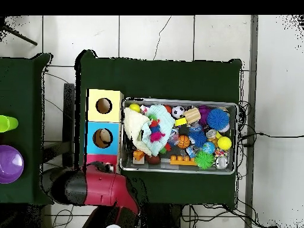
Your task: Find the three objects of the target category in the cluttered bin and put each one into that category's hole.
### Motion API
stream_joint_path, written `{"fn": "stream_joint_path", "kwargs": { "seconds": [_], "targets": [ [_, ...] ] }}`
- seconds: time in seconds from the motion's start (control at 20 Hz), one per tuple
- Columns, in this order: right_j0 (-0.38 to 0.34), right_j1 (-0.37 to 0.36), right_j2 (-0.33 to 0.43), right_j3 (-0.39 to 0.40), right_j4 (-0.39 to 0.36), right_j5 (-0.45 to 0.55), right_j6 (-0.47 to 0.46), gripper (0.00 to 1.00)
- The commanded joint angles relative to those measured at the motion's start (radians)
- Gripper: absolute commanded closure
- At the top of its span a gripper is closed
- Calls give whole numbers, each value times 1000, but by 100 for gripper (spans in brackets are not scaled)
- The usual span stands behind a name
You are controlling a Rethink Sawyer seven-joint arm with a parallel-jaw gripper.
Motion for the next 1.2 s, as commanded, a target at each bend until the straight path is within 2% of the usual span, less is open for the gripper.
{"fn": "stream_joint_path", "kwargs": {
  "seconds": [0.05, 0.7, 0.75, 0.9, 1.0, 1.05, 1.2],
  "targets": [
    [17, 33, -2, -80, 53, 145, 317, 100],
    [27, 41, -6, -96, 32, 164, 318, 100],
    [28, 40, -10, -86, 40, 159, 330, 0],
    [32, 38, -19, -69, 41, 128, 337, 0],
    [38, 48, -31, -93, 6, 144, 302, 0],
    [34, 45, -28, -87, 21, 149, 316, 0],
    [35, 54, -27, -108, 3, 151, 288, 0]
  ]
}}
